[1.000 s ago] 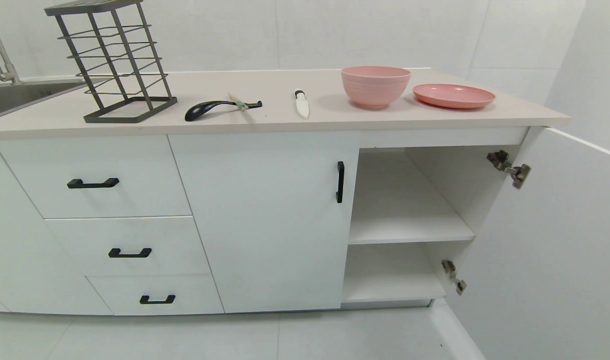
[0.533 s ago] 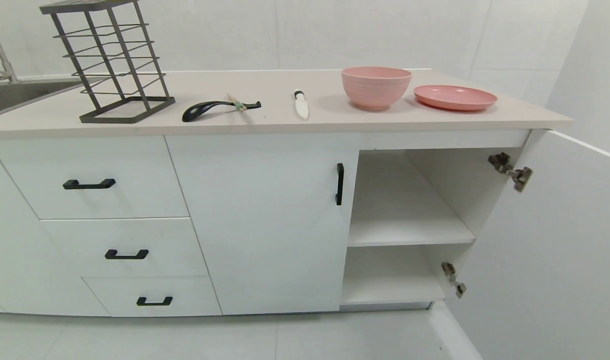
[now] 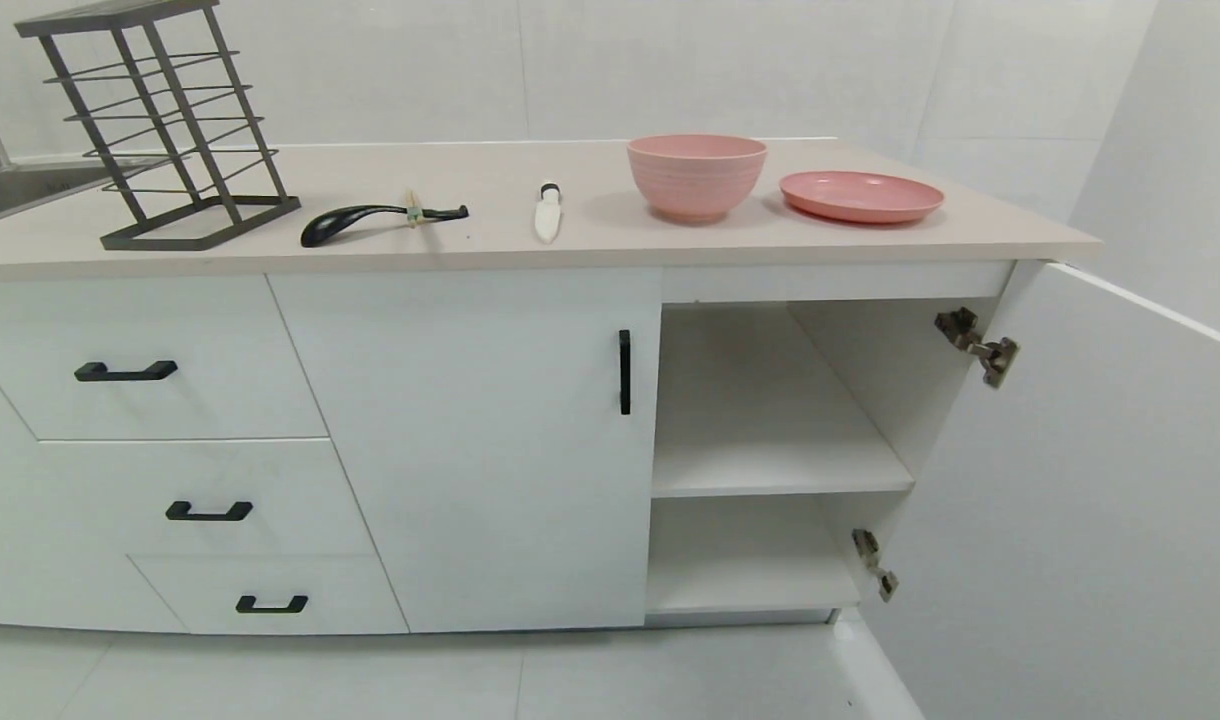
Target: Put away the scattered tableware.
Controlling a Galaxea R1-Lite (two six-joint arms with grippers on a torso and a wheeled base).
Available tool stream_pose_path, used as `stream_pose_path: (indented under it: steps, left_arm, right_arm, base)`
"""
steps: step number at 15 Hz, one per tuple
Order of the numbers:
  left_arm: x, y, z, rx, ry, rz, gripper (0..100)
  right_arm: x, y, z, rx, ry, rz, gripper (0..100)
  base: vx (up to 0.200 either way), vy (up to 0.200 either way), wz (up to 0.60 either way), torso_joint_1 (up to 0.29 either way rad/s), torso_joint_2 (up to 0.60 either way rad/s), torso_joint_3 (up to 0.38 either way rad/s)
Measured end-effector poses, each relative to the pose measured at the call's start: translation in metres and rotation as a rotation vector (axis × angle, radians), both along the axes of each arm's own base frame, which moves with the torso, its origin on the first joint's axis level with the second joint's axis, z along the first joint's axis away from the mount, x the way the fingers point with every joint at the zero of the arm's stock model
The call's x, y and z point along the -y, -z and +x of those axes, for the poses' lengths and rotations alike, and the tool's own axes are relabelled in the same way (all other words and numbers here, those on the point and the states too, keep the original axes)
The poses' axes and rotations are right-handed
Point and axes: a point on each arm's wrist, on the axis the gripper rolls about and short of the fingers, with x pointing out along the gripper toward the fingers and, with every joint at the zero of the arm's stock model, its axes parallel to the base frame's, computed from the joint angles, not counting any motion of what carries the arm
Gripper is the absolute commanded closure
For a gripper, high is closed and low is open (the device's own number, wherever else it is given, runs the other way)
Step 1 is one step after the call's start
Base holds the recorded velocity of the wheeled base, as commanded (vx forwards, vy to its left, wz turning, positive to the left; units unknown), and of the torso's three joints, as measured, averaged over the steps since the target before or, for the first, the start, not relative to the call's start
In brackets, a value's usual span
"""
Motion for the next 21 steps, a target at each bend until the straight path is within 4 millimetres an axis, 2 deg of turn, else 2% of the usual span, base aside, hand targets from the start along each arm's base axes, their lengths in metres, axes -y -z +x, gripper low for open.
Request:
stream_pose_path:
  steps: [7, 12, 16, 21]
  left_arm:
    - [0.0, 0.0, 0.0, 0.0, -0.002, -0.003, 0]
    - [-0.0001, -0.0002, 0.0, 0.001, -0.006, -0.009, 0]
    - [-0.0001, -0.0002, 0.0, 0.001, -0.006, -0.009, 0]
    - [-0.0005, -0.0003, 0.0, 0.003, -0.021, -0.009, 0]
  right_arm:
    - [0.0, -0.0001, 0.0, 0.001, 0.0, 0.0, 0]
    - [0.0, 0.0, 0.0, 0.0, 0.0, 0.0, 0]
    - [0.0, -0.0001, 0.0, 0.0, 0.0, 0.0, 0]
    - [0.0, -0.0003, 0.0, 0.001, 0.0, 0.0, 0]
  base:
    - [0.2, 0.0, 0.0, 0.002, 0.0, 0.002]
    - [0.0, 0.0, 0.0, 0.014, -0.02, -0.006]
    - [0.0, 0.0, 0.0, 0.21, -0.1, -0.091]
    - [0.0, 0.0, 0.0, 0.217, -0.54, -0.193]
